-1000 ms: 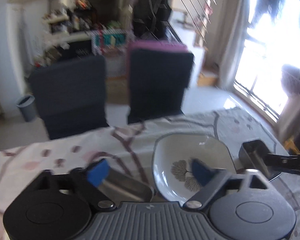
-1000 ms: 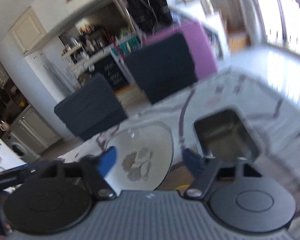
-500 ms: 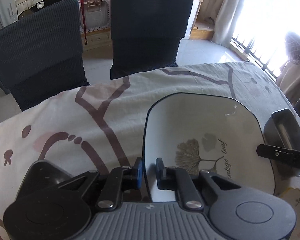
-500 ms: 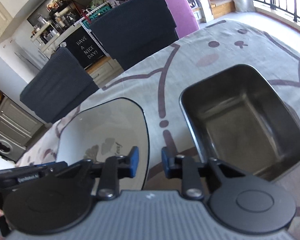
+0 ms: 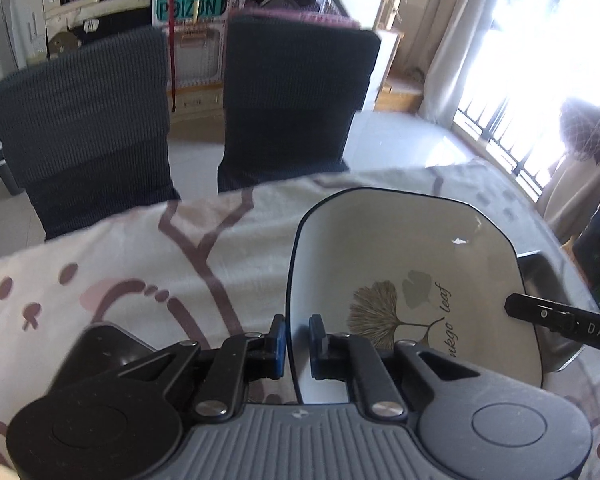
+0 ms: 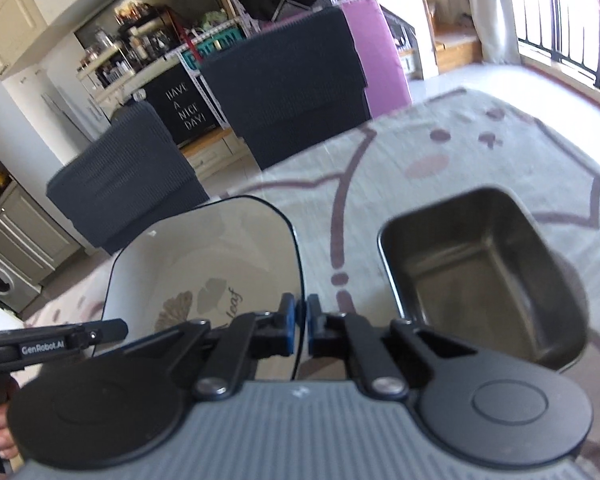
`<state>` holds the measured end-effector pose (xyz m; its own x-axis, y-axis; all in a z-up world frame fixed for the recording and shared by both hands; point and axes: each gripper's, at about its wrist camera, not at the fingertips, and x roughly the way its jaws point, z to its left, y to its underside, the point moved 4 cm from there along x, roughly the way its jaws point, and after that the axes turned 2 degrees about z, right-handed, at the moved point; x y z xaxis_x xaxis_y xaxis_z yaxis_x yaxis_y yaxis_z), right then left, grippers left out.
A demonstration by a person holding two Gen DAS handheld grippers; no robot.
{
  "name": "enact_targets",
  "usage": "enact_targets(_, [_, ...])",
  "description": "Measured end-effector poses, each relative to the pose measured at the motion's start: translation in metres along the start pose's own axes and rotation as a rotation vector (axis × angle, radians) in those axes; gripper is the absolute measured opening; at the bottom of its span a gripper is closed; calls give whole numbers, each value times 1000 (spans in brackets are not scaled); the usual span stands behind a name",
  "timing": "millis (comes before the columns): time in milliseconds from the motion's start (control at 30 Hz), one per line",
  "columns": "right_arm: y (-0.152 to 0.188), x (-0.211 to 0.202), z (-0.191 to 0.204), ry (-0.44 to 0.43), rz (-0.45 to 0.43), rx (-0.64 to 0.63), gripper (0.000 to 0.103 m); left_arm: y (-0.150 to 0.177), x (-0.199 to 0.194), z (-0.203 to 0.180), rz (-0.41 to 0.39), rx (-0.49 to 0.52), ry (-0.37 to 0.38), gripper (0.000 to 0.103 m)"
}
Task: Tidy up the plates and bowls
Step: 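Lift the white plate with both tools and carry it toward the cream bowl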
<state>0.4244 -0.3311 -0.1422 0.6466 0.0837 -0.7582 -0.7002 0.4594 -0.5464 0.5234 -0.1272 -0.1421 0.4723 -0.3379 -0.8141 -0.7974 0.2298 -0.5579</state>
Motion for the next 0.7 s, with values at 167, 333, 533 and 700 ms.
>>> enact_targets(167, [-14,-43,7,-34,-61,9,7,-7,-52,-14,-76,-9,10,11])
enact_targets(333, [-15,-95,19,-74,-122,-23,6,4,-110,-25,-132,-43,-6,10])
enact_targets(533, [-2,-147,35,-120,-157,-46,7,35,-178,-34,-191,-78,-31,9])
enact_targets(700, [16,-178,45,-168,-153,-67,6,72,-224,-40,-211,-133,-63,9])
